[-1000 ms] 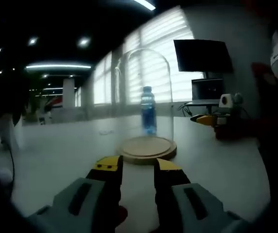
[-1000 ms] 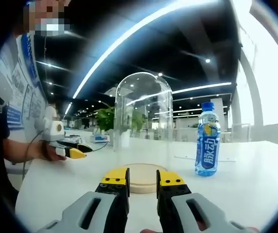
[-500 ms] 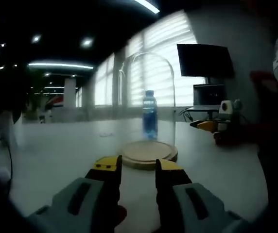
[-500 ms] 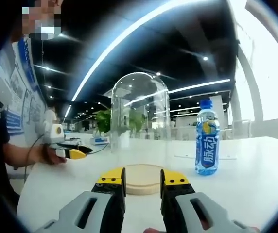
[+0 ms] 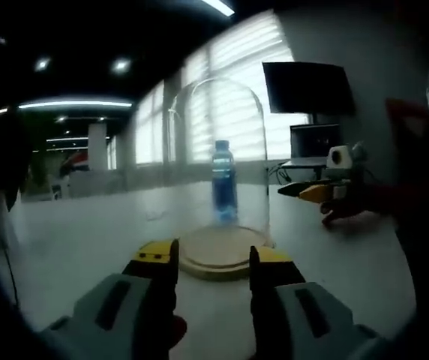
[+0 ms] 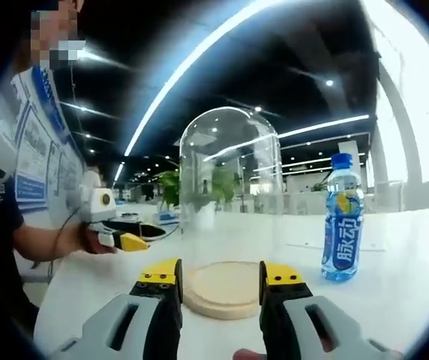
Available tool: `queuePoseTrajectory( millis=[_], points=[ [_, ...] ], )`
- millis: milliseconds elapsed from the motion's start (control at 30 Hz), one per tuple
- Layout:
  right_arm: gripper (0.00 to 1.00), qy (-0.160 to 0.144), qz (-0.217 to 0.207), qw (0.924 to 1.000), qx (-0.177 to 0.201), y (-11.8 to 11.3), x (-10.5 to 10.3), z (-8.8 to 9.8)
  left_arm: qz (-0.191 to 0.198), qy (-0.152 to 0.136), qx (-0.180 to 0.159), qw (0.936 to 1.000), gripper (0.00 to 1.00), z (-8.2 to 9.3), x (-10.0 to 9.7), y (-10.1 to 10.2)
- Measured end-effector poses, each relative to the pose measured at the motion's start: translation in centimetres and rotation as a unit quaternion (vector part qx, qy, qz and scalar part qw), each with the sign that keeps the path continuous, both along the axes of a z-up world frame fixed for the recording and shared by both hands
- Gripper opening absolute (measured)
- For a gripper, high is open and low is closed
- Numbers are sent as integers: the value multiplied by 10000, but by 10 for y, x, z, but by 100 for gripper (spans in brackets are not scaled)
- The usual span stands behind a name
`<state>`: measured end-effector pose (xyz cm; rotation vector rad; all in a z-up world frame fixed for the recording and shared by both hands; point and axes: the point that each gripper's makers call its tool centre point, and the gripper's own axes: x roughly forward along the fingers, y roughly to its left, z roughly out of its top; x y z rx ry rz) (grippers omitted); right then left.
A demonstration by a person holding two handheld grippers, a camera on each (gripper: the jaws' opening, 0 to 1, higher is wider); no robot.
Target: Open the cover put in the Mizone put the cover back on
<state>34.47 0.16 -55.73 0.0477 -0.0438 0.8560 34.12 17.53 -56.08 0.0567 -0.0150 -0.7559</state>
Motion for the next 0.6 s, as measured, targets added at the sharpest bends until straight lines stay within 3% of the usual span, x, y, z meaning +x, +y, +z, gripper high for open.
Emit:
queuePoseTrajectory(
  millis=[367,600],
  points=[
    [46,82,59,9996,276,1,23,17,-172,98,-336,9992,38,15,26,-9],
    [52,45,231,9994,239,8,34,24,-349,147,-344,9987,43,18,38,-17]
  ],
)
